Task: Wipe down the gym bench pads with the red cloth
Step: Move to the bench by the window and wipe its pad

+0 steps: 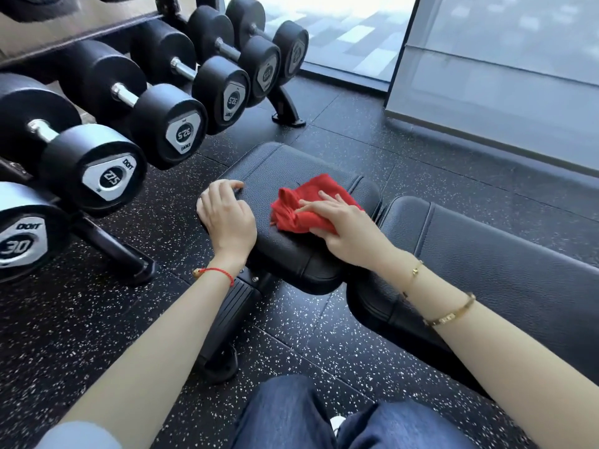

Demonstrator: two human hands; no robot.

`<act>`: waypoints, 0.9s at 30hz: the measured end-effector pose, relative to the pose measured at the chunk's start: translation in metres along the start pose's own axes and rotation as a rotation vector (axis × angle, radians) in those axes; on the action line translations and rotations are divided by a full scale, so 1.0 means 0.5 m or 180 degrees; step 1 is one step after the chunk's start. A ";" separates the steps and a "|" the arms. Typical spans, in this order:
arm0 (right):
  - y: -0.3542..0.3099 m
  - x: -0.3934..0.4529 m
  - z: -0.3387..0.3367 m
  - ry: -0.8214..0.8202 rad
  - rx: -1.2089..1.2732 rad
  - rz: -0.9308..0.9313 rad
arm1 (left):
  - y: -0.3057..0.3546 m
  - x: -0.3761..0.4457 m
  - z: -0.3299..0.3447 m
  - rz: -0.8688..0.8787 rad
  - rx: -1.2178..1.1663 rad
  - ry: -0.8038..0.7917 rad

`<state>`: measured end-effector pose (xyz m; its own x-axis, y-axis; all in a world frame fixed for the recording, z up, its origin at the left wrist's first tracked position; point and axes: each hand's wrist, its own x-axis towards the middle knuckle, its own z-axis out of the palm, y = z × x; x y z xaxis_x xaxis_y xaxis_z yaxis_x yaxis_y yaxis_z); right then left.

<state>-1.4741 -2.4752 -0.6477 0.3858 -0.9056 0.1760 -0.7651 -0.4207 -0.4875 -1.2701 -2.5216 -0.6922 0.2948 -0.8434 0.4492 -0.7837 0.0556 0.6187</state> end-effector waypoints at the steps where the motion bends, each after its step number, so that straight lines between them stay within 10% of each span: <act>1: 0.008 0.029 0.002 0.0046 -0.0088 0.0106 | 0.001 -0.001 -0.001 -0.0006 -0.0010 0.0007; 13: 0.007 0.324 0.048 0.0094 -0.0334 0.0435 | 0.005 0.003 0.003 -0.0036 0.0033 0.0081; 27: 0.033 0.093 -0.001 -0.0147 -0.0102 -0.0006 | 0.004 -0.003 0.001 -0.0100 -0.0096 0.0088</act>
<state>-1.4690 -2.5242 -0.6468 0.4103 -0.9016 0.1368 -0.7801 -0.4247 -0.4594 -1.2726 -2.5205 -0.6920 0.3345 -0.8299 0.4466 -0.7570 0.0457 0.6519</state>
